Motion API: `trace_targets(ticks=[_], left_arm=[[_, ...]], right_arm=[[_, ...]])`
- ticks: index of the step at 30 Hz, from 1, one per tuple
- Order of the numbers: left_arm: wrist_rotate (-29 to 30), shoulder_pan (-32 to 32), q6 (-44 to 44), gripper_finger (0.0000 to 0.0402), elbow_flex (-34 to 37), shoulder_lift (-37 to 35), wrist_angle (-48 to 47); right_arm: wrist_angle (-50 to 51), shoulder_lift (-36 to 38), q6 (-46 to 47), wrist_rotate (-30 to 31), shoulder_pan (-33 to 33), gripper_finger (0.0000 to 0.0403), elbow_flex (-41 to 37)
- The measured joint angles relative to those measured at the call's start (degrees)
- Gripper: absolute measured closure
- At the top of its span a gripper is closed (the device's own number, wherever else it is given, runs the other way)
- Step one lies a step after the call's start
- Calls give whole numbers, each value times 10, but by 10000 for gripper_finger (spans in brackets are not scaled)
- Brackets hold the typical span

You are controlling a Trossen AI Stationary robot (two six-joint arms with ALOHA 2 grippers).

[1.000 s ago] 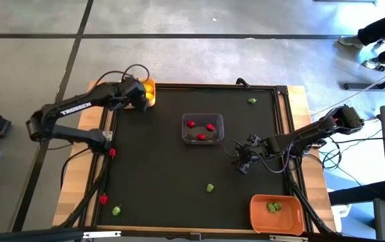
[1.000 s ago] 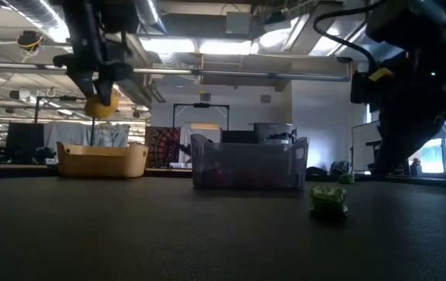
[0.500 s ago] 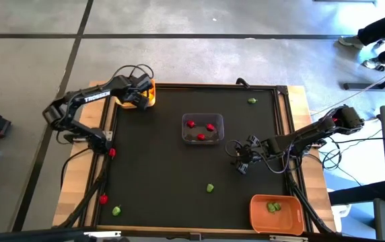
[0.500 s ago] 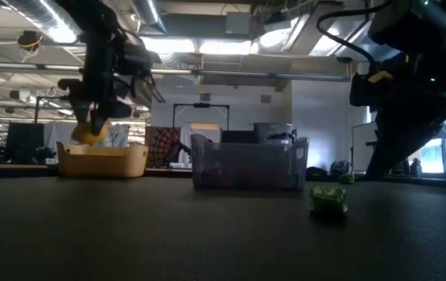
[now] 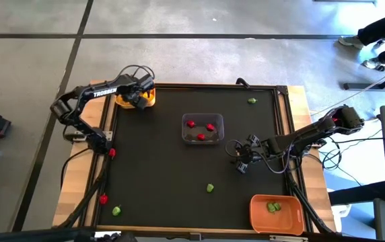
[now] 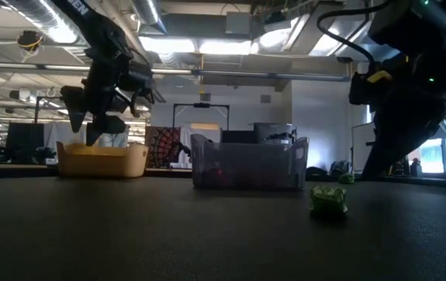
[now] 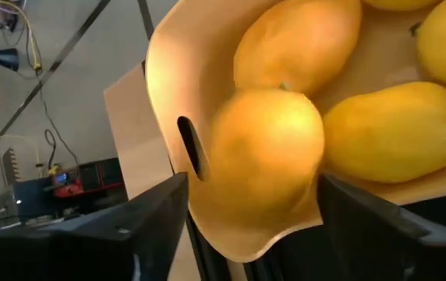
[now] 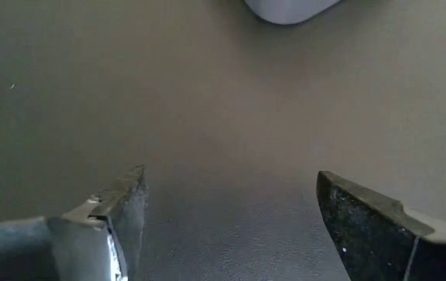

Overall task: Sort produce into baskets
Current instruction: Put the yellow lemon into the yellow bin, then put the green bell pepper into the orange bin

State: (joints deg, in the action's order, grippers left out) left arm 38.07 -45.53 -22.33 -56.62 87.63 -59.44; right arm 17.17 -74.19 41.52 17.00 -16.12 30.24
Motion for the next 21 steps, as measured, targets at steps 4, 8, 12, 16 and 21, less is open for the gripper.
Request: trace_targets(ticks=[4,8,12,16,21], left_arm=[[1,5,0,97,0,-1,-9],[-2,20,1,93,0,-13,-21],[-7,55,6,96,-5,-44,-23],[-51,100,4,97,-18,-88,-18],[-137,170,6,98,-23,-142,10]], right_arm=[[-2,0,0,5,0,95,0],[-2,0,-4,6,0,95,0],[-5,0,-4,6,0,95,0],[-7,0,-5,6,0,95,0],[-9,0,-5,6,0,95,0]])
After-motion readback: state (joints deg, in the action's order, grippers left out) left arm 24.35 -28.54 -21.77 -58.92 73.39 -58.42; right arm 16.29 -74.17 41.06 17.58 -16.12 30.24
